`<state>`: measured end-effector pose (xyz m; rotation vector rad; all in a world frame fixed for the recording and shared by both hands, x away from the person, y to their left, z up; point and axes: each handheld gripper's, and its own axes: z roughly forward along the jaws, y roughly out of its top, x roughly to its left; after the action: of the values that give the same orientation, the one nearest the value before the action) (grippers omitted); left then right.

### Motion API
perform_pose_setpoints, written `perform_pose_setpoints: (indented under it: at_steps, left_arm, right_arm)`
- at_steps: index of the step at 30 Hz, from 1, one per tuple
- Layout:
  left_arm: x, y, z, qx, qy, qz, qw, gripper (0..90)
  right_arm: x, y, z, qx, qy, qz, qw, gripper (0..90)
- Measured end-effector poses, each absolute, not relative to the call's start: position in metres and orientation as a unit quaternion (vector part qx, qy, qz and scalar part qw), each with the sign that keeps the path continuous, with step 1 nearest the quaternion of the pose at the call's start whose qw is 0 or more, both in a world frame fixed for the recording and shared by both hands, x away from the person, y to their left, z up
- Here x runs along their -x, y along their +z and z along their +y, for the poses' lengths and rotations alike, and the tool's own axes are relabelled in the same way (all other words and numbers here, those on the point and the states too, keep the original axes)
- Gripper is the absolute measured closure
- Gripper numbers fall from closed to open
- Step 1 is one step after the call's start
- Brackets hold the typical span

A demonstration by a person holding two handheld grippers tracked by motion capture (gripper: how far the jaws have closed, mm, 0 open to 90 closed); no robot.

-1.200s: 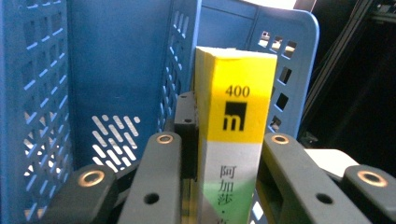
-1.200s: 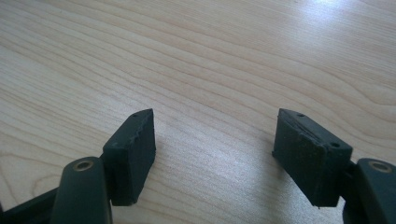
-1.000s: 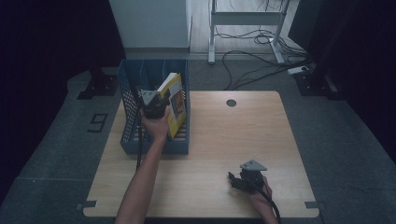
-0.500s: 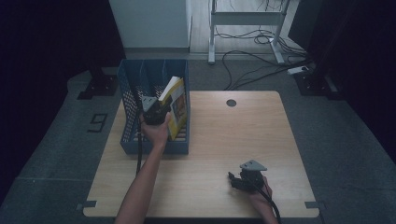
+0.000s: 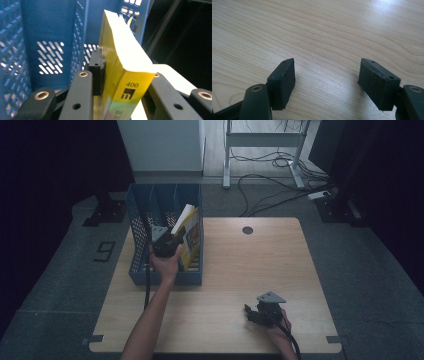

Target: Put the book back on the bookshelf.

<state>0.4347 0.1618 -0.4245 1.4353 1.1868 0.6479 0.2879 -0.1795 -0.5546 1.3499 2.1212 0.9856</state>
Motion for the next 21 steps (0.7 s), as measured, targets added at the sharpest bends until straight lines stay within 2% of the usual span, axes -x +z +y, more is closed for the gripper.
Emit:
perform_pose_setpoints:
  at_steps: [9, 15, 21]
  left_arm:
    - [-0.441, -0.414, 0.16, -0.622, 0.266, 0.506, 0.535, 66.4]
    - [-0.444, -0.412, 0.16, -0.635, 0.277, 0.503, 0.516, 73.0]
    - [-0.449, -0.412, 0.166, -0.617, 0.289, 0.517, 0.519, 75.4]
  right_arm:
    - [-0.288, -0.555, -0.179, -0.488, 0.356, 0.766, 0.218, 28.9]
    - [-0.288, -0.555, -0.179, -0.488, 0.356, 0.766, 0.219, 28.9]
    - [-0.288, -0.555, -0.18, -0.488, 0.356, 0.766, 0.219, 28.9]
